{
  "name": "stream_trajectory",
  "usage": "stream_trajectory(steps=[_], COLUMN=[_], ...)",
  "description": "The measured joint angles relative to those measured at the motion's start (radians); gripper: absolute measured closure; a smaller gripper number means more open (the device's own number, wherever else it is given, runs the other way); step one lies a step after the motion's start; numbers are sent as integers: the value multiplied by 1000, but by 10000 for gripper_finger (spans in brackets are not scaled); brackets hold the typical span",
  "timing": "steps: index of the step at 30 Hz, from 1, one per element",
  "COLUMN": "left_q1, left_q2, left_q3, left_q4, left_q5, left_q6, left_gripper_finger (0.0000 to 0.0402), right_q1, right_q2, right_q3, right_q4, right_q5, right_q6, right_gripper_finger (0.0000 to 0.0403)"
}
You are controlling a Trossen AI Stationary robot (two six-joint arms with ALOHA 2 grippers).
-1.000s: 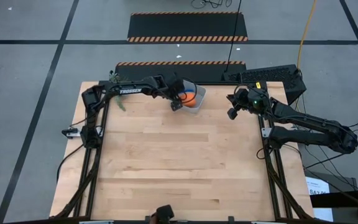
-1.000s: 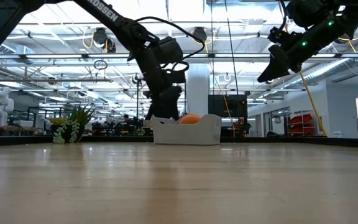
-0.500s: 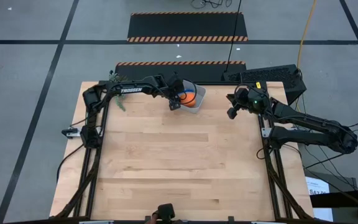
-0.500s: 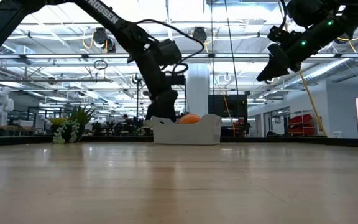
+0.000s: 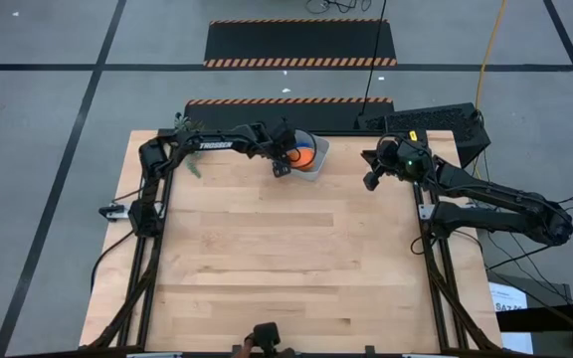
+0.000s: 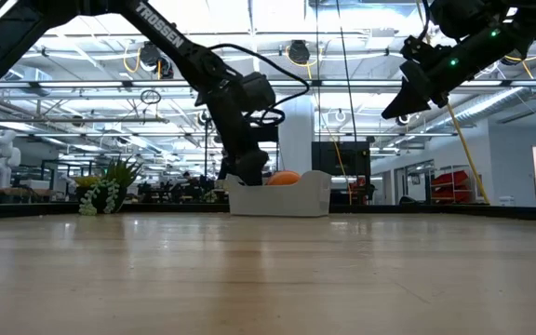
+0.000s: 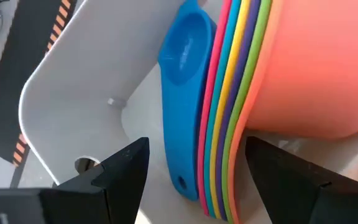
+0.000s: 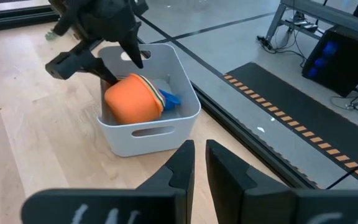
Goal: Nest measuring cups in basket
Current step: Put the stack of measuring cups into the gray bin
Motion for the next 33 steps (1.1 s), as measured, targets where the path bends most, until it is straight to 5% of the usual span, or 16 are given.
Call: stream_trajectory(steps=[5, 10, 21, 25, 30, 33], left_q1=[8, 34, 45, 46, 47, 47], left_q2=[6, 21, 47, 53, 53, 52], left_q3=[-1, -1, 1, -1, -2, -2], left_q4=[15, 7, -19, -30, -32, -31], left_q5=[0, 117, 112, 138, 138, 136], left_q6=[3, -8, -9, -29, -2, 19], left_gripper_finger=[131, 131, 134, 177, 283, 291], right_q1=[0, 0, 0, 0, 0, 0], right_q2=[0, 0, 0, 0, 0, 0], right_q3=[0, 0, 0, 0, 0, 0], right_q4=[0, 0, -1, -2, -2, -2], right_q5=[0, 1, 1, 2, 2, 2], right_q6=[-3, -12, -14, -14, -16, -22], right_gripper_finger=[369, 369, 369, 369, 369, 369])
